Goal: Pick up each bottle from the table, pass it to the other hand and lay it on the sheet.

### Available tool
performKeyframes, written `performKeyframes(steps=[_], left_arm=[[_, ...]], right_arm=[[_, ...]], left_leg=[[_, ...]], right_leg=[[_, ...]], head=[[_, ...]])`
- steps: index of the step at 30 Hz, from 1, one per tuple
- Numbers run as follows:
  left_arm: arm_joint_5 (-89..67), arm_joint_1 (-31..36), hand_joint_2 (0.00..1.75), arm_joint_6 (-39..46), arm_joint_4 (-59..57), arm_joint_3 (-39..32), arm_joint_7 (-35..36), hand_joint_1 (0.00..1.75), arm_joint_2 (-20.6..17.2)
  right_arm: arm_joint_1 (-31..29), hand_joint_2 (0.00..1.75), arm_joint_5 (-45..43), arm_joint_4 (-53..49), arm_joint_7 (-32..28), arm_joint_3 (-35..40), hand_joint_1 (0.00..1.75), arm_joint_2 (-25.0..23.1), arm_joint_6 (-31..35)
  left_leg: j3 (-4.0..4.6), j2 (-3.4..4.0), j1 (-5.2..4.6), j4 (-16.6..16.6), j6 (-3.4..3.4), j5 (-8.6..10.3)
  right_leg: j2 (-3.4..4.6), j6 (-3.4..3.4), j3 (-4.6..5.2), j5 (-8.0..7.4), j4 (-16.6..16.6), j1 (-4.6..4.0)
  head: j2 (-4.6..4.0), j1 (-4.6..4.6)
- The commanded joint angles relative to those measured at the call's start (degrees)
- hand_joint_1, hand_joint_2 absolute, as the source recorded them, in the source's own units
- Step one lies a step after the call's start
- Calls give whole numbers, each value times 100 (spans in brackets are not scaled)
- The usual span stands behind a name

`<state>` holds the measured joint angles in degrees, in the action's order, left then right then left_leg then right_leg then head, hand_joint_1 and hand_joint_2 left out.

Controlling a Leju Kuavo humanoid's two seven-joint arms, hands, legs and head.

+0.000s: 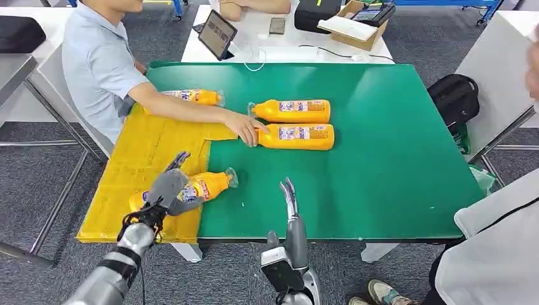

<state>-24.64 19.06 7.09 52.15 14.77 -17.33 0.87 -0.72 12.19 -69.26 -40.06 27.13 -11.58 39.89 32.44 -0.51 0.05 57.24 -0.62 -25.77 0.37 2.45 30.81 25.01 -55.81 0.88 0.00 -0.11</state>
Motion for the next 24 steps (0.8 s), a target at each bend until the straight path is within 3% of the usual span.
performKeyframes(steps=[1, 2, 4, 6, 11, 16, 18, 21, 22, 24], left_arm=[[437, -1407, 175, 1152, 2427, -289, -762, 0, 296], [582, -1485, 175, 1507, 2756, -313, -1047, 0, 455], [544, -1518, 175, 1574, 2948, -193, -924, 0, 476], [890, -1632, 175, 2134, 3529, -104, -1647, 0, 625], [1693, -1798, 175, 2000, 4378, 239, -1725, 0, 469], [2028, -1892, 175, 2414, 4773, 165, -1997, 0, 353], [2177, -1958, 175, 2405, 4896, 161, -2118, 0, 354], [2465, -2280, 175, 2359, 5280, 186, -2267, 0, 372], [2476, -2423, 175, 2387, 5421, 168, -2267, 0, 392], [2399, -2638, 175, 2461, 5600, 123, -2267, 0, 420]], right_arm=[[172, 0, 235, -176, 6, -492, 0, -16, 11], [175, 0, 268, -200, 6, -472, 0, -8, 11], [163, 0, 276, -185, 6, -477, 0, -19, 11], [89, 0, 247, -143, 6, -404, 0, -22, 11], [30, 0, 273, -172, 6, -404, 0, -40, 11], [56, 0, 551, -439, 6, -714, 0, -94, 11], [156, 0, 1489, -700, 6, -1075, 0, -194, 11], [-131, 0, 3774, -316, 6, -2177, 0, -155, 11], [-307, 175, 4328, -136, 118, -2667, 0, -101, 11], [-603, 175, 5051, 111, 219, -3171, 0, 32, 11]], left_leg=[[29, 22, 7, 8, 2, -3], [39, 10, 5, 6, 3, 1], [58, 6, 4, 12, -1, 2], [71, 7, 10, 20, 2, -3], [86, 16, 9, 21, -1, -5], [103, 9, 4, 10, -2, 5], [104, 9, 2, 8, -2, 5], [102, 8, 6, 11, -1, 3], [101, 8, 1, 5, -4, 6], [94, 14, 7, 5, -4, 4]], right_leg=[[13, -5, 37, -6, 0, -8], [-2, -9, 40, -4, 0, -6], [-4, -4, 62, -2, -5, -4], [-9, -11, 74, 1, -7, -11], [4, -8, 86, 0, -7, -11], [1, -4, 104, -5, -3, -6], [0, -5, 107, -4, -3, -4], [-4, -8, 103, -3, -3, -8], [-1, -3, 104, -5, 1, -3], [1, -5, 93, -8, 10, -10]], head=[[0, -2], [0, 2], [0, -2], [0, 0], [0, 0], [0, -2], [0, -2], [0, -2], [0, -2], [0, -2]])
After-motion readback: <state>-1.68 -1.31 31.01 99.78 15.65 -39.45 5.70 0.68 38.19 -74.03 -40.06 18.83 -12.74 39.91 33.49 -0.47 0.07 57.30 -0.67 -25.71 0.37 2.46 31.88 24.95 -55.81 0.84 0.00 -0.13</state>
